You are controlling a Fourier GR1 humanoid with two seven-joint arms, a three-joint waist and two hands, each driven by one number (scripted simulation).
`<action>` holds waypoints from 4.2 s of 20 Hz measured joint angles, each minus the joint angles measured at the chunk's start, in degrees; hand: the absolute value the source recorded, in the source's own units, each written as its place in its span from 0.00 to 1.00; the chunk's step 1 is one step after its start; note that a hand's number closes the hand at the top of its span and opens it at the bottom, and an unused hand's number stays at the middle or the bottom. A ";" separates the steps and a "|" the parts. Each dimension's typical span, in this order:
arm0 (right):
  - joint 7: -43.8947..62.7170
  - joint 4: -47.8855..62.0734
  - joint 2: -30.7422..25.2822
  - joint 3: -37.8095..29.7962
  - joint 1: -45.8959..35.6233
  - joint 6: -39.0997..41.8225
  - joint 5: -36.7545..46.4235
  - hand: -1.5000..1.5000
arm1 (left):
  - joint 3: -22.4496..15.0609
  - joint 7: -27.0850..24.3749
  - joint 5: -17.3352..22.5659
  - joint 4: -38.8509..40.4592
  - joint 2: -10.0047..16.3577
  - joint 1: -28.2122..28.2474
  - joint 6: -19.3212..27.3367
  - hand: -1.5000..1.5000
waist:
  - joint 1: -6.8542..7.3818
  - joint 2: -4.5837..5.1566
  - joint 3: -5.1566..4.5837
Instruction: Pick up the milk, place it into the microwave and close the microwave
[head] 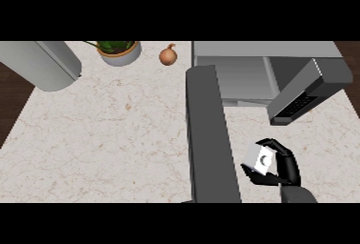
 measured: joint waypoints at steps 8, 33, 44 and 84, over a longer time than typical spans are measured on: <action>0.75 4.66 -3.15 -0.41 -7.04 6.57 -1.01 1.00 | 1.56 0.82 1.85 0.68 0.65 -0.49 -0.88 0.00 | 0.10 0.08 0.07; 25.60 -12.31 2.34 5.41 -19.98 -6.66 6.03 1.00 | 5.88 0.58 3.30 4.05 0.54 -0.99 -3.94 0.00 | 0.20 0.12 0.03; 25.68 9.73 -0.72 1.14 -37.06 -17.49 11.89 1.00 | 5.85 -0.13 2.42 7.50 1.83 -4.39 -5.21 0.00 | 2.11 1.01 0.08; 24.36 26.80 -8.36 0.47 -46.63 -37.46 19.76 0.00 | 0.52 -0.95 -4.34 14.30 4.64 -12.29 -8.41 0.00 | 7.31 3.87 0.43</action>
